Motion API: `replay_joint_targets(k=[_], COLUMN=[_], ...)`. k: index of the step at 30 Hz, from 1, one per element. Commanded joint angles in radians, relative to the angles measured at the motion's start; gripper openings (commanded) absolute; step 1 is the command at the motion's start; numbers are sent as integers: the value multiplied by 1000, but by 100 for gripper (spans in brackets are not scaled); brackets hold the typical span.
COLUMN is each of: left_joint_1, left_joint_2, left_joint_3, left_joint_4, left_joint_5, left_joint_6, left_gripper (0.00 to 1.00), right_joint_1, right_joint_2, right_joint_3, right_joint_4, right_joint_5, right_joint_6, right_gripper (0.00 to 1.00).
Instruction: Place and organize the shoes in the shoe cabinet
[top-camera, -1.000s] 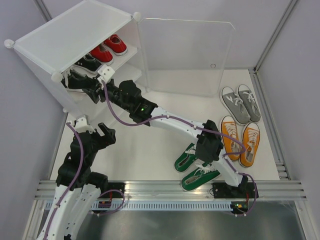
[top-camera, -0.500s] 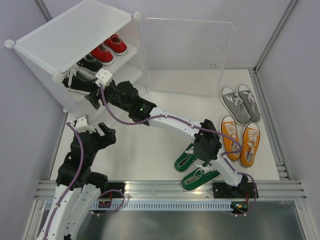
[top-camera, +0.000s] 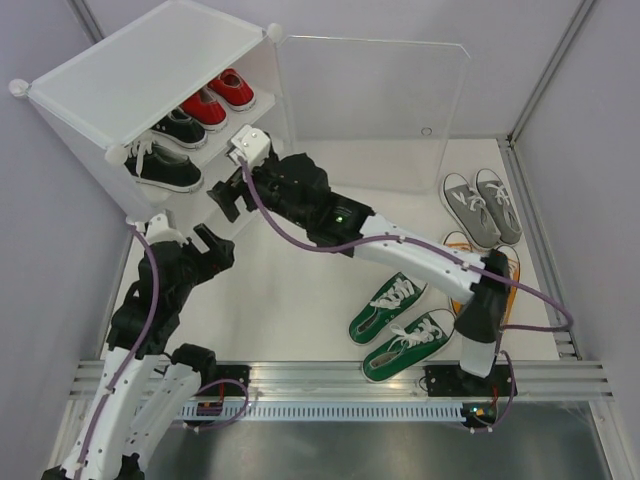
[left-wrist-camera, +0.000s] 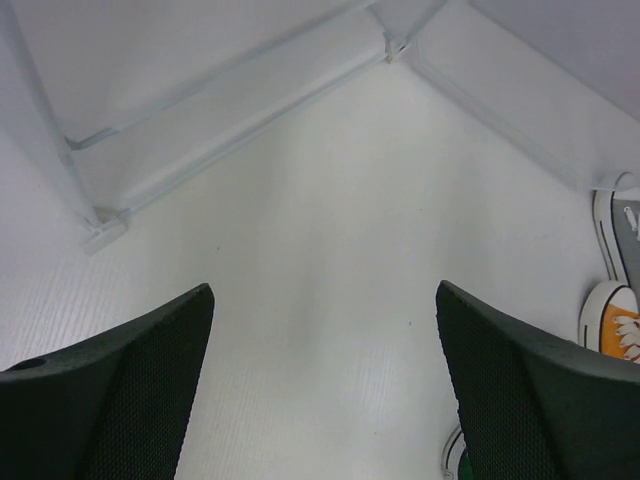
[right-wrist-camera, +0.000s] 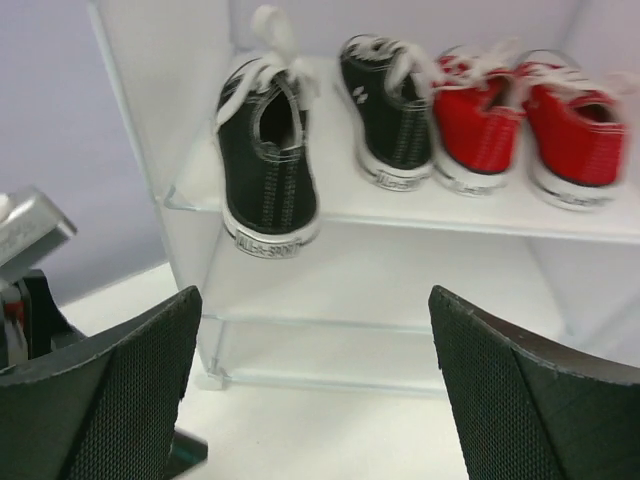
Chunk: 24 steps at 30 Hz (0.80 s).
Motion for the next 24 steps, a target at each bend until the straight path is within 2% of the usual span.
replay_joint_targets(k=[1,6,11,12,13,15,16,18,19,24], left_joint_1=[2,-20,-93,-116,-125,-158,-168,-181,-182,-190], left_joint_2=[59,163,260,295,315,359,372,392,410,456], left_joint_3=[127,254,340,363,375,414,423,451,460,520], left_joint_4=[-5,-35,-71,-72,-72,-72,-71,-71,-72,-72], left_joint_5=[-29,-90,-251,-303,-323,-390,-421,-480,-489,-567], left_joint_6=[-84,-115,-127,-125,-128,-134,-136,-139,-139,-132], left_gripper=[93,88,78,74,60,51,42,37,30,13], right_joint_1=[-14,-73,-96,-96,-96,-96,-96,-97,-97,-96], right_joint_2=[-179,-421,-616,-631,-653,-671,-686,-703,-723,-762], right_joint_3=[-115,-396,-678,-703,-736,-763,-777,-813,-827,-892], right_joint_4=[-58,-116,-86,-89,-104,-122,-128,-138,-135,-133], right_joint_5=[193,255,241,241,238,232,223,195,188,177], right_joint_6=[0,180,244,249,254,264,267,277,284,286], right_gripper=[98,98,98,98,98,98,98,98,98,98])
